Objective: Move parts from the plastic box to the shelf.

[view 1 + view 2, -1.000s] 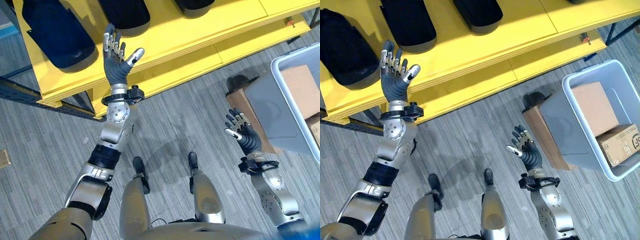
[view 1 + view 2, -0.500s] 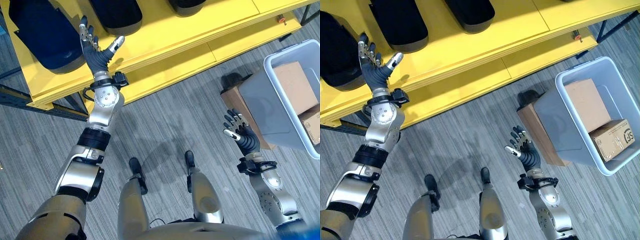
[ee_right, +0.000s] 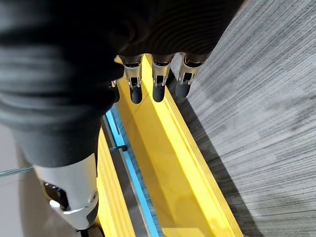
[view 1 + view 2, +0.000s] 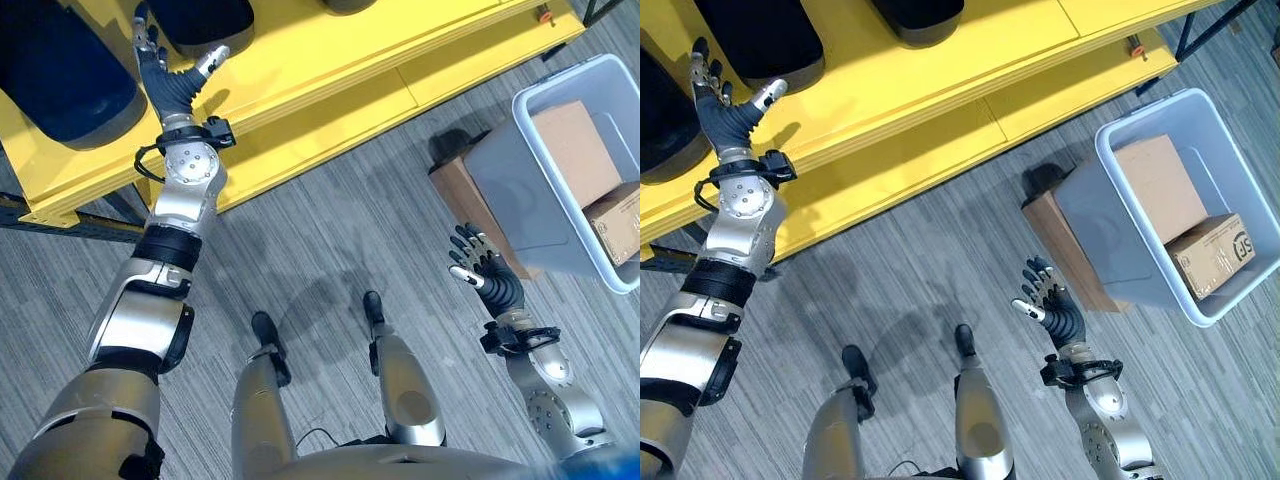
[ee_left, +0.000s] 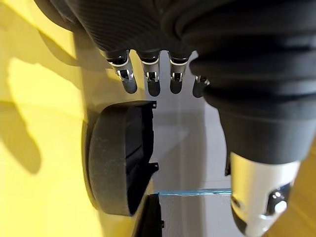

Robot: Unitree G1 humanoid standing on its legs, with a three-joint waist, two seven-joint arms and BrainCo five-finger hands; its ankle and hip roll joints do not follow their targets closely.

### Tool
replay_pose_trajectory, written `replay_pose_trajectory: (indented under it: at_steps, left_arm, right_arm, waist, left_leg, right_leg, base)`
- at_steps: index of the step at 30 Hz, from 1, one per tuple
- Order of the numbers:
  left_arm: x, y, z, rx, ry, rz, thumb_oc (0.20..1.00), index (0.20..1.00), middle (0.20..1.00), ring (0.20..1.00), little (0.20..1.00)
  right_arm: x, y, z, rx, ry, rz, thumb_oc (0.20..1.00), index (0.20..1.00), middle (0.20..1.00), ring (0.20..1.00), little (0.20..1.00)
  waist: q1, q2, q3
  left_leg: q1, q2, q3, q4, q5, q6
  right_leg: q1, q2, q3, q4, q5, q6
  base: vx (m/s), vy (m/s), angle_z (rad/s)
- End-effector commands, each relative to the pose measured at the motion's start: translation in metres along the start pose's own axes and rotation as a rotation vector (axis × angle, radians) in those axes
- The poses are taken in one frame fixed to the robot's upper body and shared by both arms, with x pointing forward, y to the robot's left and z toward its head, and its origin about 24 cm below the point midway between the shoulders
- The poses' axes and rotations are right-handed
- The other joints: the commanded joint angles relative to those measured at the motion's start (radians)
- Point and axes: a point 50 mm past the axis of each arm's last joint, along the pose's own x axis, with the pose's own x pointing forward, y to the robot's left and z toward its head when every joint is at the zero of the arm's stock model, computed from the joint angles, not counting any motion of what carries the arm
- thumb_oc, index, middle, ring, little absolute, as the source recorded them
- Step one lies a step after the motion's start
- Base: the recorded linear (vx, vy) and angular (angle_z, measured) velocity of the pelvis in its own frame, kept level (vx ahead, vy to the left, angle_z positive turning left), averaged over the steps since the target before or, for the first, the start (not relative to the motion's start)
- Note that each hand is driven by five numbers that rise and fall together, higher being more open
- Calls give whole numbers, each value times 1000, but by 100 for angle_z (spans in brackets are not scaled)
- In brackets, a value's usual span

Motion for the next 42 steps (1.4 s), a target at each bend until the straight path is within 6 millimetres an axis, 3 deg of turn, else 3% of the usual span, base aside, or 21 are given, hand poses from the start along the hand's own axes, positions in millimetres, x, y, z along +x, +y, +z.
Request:
replay_pose_trajectory:
  at_steps: [1,27,42]
  left_arm:
    - [17,13,17,14,-75,39,1000,1000,1000,1000,1000]
    - [11,27,-14,-10,83,112,1000,1000,1000,1000,1000]
    - [11,38,-18,0,96,157,1000,1000,1000,1000,1000]
  right_arm:
    - [-9,-11,13,-20,-54,-16,1000,1000,1000,1000,1000]
    - [-9,-15,17,-50,-42,-4,1000,1000,1000,1000,1000]
    - [-10,-16,19,-62,-42,8,1000,1000,1000,1000,1000]
  waist:
    - [16,5,-48]
    - [31,6,-34]
    - [39,14,-27]
  left_leg:
    - [9,50,-105,31,-1,-74]
    - [-4,48,-120,38,5,-78]
    - [-10,44,-126,43,6,-77]
  right_leg:
    - [-3,-26,0,25,34,30]
    - [-25,-23,0,66,19,22]
    - [-36,-23,0,83,15,19]
  base:
    - [0,0,0]
    - [0,0,0]
    - [0,0,0]
